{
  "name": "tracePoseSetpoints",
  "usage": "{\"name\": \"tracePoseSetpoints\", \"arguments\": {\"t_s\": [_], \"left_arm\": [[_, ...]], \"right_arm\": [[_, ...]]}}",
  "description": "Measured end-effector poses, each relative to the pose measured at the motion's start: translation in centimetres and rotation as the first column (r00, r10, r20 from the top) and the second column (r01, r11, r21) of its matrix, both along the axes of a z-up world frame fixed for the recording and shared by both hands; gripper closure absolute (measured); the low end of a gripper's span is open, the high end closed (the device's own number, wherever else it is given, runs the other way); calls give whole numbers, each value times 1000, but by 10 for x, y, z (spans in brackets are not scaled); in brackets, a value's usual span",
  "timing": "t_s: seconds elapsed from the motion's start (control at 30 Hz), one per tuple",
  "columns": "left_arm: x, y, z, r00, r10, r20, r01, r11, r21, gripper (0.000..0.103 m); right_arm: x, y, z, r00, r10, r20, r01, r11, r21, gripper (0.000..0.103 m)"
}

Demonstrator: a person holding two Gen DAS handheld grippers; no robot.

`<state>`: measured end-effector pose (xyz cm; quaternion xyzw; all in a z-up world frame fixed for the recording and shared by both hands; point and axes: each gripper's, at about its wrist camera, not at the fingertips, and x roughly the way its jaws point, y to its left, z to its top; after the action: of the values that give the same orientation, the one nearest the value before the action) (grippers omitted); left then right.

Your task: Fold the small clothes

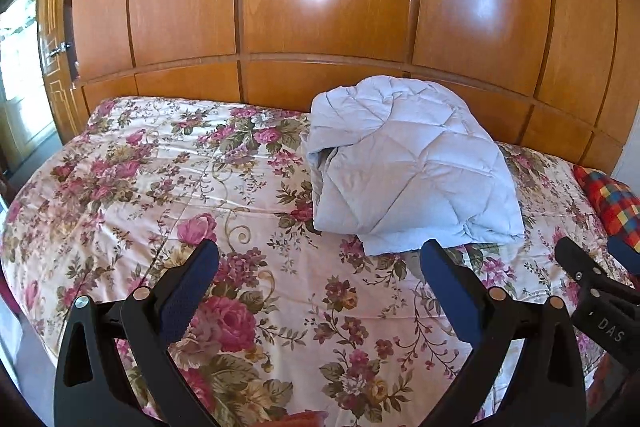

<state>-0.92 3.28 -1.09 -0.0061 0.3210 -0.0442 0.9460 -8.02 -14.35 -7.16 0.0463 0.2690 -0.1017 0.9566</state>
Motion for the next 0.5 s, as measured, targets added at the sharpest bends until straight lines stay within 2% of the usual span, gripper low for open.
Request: {"name": "tracePoseSetpoints", "arguments": {"t_s": [0.5], "left_arm": [[2,-2,-6,1000,4,-18,-3,1000,18,3]], "right_arm": [[3,-1,-1,1000,-7,-7,7,1000,0,2]]}}
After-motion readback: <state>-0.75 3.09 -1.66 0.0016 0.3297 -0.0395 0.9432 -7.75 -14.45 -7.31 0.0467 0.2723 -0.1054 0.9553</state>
